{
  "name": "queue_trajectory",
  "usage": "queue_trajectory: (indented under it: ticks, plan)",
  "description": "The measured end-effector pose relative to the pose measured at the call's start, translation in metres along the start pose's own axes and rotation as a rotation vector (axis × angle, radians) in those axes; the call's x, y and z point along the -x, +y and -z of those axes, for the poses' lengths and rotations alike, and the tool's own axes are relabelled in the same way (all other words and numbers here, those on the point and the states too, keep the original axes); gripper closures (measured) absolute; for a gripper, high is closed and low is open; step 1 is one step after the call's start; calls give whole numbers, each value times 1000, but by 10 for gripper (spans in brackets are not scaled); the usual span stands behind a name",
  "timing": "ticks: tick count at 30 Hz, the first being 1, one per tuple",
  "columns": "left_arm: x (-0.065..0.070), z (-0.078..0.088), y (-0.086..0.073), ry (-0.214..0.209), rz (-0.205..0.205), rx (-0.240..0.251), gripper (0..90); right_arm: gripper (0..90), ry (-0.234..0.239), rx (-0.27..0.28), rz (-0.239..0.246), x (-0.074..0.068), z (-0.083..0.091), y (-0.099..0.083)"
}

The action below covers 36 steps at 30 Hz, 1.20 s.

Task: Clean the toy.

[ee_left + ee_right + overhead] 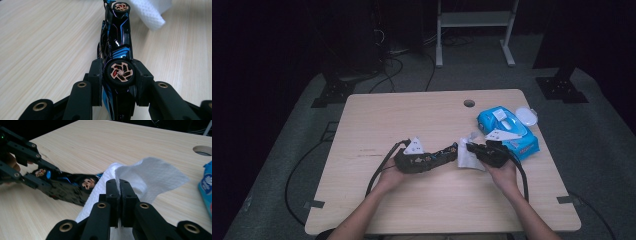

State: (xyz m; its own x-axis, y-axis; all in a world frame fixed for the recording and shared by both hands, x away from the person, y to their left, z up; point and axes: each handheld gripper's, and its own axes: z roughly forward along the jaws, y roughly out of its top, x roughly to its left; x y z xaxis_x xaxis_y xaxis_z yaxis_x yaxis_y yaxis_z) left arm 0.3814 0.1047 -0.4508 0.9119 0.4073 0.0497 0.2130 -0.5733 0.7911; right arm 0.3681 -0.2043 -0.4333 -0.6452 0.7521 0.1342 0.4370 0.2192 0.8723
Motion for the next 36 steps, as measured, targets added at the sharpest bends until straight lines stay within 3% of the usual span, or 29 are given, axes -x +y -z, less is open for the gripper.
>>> queue_trajectory:
  ticks: [2, 8, 12, 15, 18, 20, 25, 27, 30, 32, 34, 35, 36]
  plan:
    - [-1, 0, 1, 26, 5, -1, 489, 861, -8, -18, 11, 3, 4, -2]
    - [0, -18, 28, 33, -9, -45, 406, 861, 5, -9, -26, 9, 6, -8]
    - [0, -33, 44, 33, -19, -80, 412, 861, 18, -18, -23, 6, 3, -10]
    - [-2, -47, 53, 34, -27, -159, 434, 861, 29, 4, -39, 8, 2, -8]
    - [-1, -52, 56, 23, -18, -178, 457, 861, 48, 5, -60, 10, -1, -9]
    - [-1, -56, 59, 19, -23, -224, 469, 861, 55, 9, -65, 11, -3, -9]
    - [0, -61, 66, 5, -37, -270, 569, 861, 119, 10, -108, 15, -11, -9]
    - [-1, -60, 66, -4, -32, -268, 575, 861, 161, 32, -154, 18, -14, -8]
    - [1, -53, 67, -5, -55, -220, 578, 861, 190, 47, -166, 18, -13, -6]
    - [5, -42, 71, -7, -56, -157, 578, 861, 193, 71, -155, 16, -8, 0]
    - [6, -37, 74, -9, -65, -137, 578, 861, 196, 78, -155, 15, -6, 2]
    - [8, -33, 75, -10, -65, -118, 579, 861, 210, 118, -146, 9, 0, 9]
    - [10, -30, 76, -9, -80, -106, 579, 861, 210, 118, -146, 9, 0, 9]
